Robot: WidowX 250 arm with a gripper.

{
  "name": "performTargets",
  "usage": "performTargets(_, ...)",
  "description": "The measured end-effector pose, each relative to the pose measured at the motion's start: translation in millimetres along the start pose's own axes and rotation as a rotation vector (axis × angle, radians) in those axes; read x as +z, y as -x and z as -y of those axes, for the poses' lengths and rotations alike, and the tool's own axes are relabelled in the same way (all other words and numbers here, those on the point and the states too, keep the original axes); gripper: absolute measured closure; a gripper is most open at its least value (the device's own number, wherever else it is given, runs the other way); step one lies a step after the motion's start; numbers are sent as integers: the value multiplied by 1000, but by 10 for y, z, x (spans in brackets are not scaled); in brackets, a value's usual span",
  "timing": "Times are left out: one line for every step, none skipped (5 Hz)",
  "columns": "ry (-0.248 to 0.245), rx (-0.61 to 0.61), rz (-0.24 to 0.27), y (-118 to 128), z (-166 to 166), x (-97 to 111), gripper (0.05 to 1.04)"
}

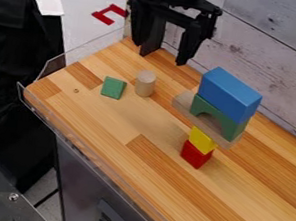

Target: Put a blue block on cylinder block

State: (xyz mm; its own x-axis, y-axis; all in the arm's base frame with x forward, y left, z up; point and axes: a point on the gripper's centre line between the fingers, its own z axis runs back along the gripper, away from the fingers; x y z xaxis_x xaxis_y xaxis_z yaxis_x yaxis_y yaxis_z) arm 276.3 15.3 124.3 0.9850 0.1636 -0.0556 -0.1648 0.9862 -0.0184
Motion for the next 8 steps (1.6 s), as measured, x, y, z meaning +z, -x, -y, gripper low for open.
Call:
performTargets(-1, 1, -29, 20, -1, -76, 84)
performTargets(46, 19, 27, 19, 50, 49, 84)
performTargets(62, 21, 66, 20, 47, 181, 84)
performTargets(67, 17, 100, 32, 48, 338, 84)
performTargets(64, 27, 172, -85, 233, 674, 84)
performTargets(22, 57, 166, -139, 522, 850, 84)
performTargets(-33, 232, 132, -55, 518, 944, 84)
performTargets(-80, 432, 88, -28, 471, 834, 84)
